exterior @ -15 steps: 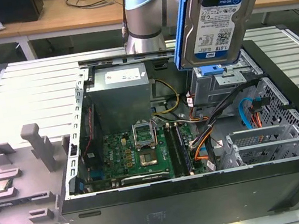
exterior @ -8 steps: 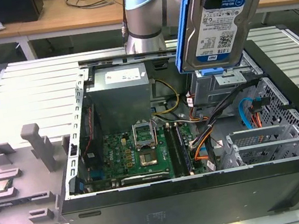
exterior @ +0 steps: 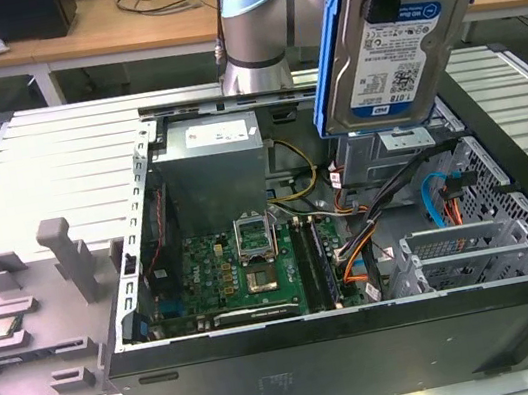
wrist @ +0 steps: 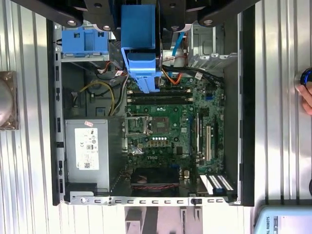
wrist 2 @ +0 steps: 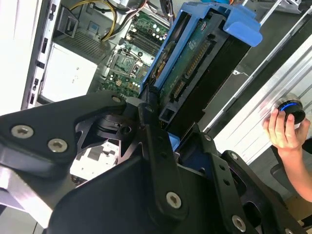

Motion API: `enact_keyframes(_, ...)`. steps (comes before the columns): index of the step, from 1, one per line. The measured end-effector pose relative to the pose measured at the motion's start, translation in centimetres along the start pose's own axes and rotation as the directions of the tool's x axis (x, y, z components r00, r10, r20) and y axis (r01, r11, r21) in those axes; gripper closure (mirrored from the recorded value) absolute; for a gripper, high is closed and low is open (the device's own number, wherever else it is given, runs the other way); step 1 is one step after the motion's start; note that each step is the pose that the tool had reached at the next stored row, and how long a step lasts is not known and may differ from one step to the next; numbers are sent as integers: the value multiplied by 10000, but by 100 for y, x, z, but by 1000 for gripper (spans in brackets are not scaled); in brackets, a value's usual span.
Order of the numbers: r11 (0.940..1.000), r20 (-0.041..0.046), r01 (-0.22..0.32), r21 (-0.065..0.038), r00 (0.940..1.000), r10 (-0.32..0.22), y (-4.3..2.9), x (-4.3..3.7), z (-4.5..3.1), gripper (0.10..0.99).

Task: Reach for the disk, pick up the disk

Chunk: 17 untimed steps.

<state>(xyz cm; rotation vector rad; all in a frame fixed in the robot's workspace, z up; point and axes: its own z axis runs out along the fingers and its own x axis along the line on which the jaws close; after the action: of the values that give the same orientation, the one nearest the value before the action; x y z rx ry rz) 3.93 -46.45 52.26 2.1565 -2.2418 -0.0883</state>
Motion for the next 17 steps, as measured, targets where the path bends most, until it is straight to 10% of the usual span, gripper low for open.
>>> enact_keyframes(17,10000,0,0,0,10000,0,-9,227,-4,718)
